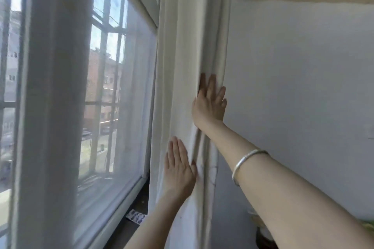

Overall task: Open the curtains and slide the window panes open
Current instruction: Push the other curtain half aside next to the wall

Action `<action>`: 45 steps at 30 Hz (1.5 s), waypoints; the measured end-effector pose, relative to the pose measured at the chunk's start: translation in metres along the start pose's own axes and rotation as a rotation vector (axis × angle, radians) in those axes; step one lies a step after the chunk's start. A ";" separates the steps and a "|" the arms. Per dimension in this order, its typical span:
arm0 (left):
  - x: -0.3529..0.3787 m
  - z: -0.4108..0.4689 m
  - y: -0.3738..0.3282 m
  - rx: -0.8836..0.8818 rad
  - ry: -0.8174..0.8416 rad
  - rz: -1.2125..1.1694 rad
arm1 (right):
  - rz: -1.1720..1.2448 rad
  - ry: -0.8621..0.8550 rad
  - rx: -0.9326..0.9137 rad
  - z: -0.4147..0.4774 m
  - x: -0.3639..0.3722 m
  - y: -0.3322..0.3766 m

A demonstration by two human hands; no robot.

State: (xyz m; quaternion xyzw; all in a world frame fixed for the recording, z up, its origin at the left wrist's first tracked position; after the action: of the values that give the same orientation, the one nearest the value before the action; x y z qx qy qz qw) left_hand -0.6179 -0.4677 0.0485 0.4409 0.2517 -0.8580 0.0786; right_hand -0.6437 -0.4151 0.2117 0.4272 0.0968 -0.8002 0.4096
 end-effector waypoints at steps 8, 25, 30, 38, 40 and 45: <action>0.058 0.102 0.012 0.023 0.017 -0.021 | -0.055 0.003 0.050 0.089 0.061 -0.038; 0.188 0.350 0.040 -0.021 -0.007 0.028 | -0.019 0.004 -0.021 0.312 0.214 -0.128; 0.213 0.400 0.046 -0.037 -0.122 0.011 | -0.058 0.011 -0.027 0.364 0.258 -0.150; 0.250 0.478 0.066 -0.025 -0.015 0.015 | -0.051 0.040 -0.053 0.416 0.317 -0.169; 0.254 0.487 0.067 -0.026 -0.004 -0.023 | -0.046 0.036 -0.051 0.425 0.322 -0.171; 0.255 0.494 0.071 -0.064 0.037 -0.024 | -0.022 0.025 -0.061 0.433 0.329 -0.169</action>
State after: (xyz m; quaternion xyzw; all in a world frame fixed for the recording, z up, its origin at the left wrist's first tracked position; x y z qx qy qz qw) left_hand -1.0994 -0.7542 0.0596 0.4509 0.2855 -0.8421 0.0778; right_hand -1.1287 -0.7132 0.1951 0.4234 0.1307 -0.7959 0.4125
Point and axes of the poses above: each hand's wrist, its own z-axis towards the middle knuckle, its own x-axis out of the palm, y = z × x, the point moved 3 cm from there along z, towards the middle knuckle, and after that the axes turned 15 degrees about y, right-handed, at the moved point
